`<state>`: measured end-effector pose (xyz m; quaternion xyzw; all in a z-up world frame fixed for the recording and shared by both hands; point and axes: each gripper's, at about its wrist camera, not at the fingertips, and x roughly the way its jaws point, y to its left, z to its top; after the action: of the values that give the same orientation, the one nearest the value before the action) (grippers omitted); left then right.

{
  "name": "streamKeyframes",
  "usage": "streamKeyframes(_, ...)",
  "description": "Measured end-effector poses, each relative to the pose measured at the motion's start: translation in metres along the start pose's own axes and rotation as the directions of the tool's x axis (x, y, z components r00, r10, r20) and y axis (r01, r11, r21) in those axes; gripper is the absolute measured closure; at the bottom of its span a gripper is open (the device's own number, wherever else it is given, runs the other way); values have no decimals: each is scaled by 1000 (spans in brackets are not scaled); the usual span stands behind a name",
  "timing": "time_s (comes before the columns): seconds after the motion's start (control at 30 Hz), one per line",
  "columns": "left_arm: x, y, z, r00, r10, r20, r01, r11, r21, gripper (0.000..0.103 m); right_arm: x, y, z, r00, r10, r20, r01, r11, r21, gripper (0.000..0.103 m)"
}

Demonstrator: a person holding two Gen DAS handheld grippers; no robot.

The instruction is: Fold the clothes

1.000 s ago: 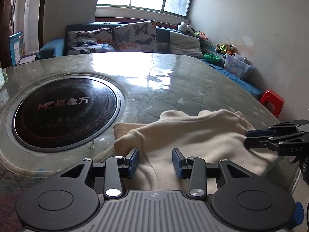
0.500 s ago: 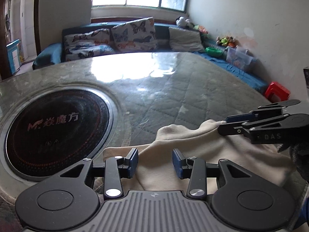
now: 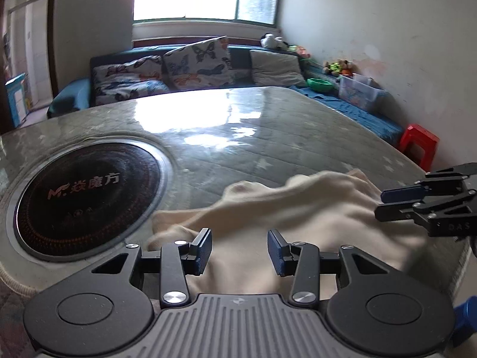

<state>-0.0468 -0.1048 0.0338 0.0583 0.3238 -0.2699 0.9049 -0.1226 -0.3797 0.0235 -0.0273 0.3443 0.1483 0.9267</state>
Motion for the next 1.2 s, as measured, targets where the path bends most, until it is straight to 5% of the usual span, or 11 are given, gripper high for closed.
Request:
streamKeyframes(0.13,-1,-13,-11,1000,13,1,-13,998,61,59,-4,-4,-17,999,-44,-14,44,999,23,73)
streamKeyframes(0.8,2,-13,-17,999,44,12,-45,997,66,58,1,-8,-13,997,-71,7,71,997,32,64)
streamKeyframes(0.93,-3,-7,-16,998,66,19,-66,997,35,48,-5,1,-9,998,-60,30,60,998,8,52)
streamKeyframes(1.2,-13,5,-21,994,109,22,-109,994,-17,35,0,40,3,999,24,44,-19,995,-93,49)
